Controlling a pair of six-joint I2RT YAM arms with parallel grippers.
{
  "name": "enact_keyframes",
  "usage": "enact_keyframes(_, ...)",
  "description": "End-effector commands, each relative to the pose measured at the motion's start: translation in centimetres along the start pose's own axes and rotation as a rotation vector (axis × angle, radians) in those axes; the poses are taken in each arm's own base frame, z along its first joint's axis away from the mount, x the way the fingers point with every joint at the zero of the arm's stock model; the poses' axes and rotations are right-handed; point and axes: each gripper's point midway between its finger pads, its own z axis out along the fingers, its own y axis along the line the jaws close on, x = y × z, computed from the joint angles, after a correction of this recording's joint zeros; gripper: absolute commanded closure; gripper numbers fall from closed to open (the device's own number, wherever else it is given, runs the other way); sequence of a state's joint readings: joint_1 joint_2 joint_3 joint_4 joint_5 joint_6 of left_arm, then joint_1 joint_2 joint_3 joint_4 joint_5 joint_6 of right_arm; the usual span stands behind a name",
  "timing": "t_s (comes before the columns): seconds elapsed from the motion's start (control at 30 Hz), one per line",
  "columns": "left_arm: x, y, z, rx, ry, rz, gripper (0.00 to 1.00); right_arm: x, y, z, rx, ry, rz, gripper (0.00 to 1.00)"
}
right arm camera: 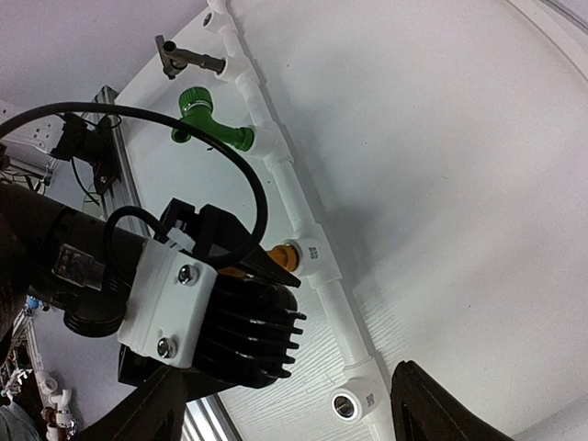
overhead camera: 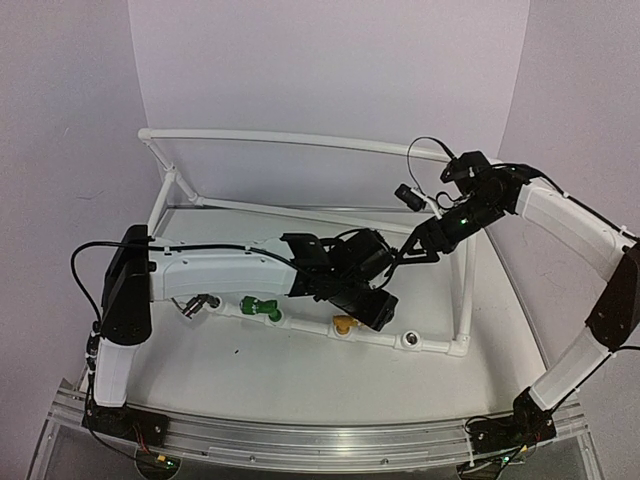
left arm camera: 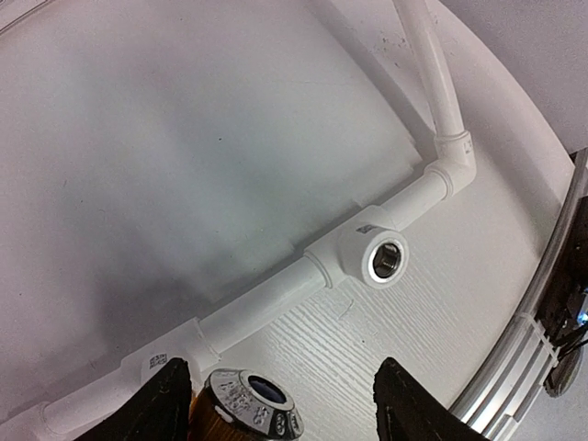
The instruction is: Install the water faucets
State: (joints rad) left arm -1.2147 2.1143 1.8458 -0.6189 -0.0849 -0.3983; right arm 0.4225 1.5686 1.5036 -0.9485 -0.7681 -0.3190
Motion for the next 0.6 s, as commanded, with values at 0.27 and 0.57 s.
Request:
enact_keyframes(0.27,-0.2,-0.5,-7.3,-0.020,-0.099,-0.015,0.30,1.5,-3.3,4.4,0.016,0.062,-0.004,0.39)
enact_keyframes(0.57,4.0,2.3,-9.1,-0.091,-0.015,-0.070,0.28,2.9,-0.9,9.3,-0.033,0.150,-0.043,0.53)
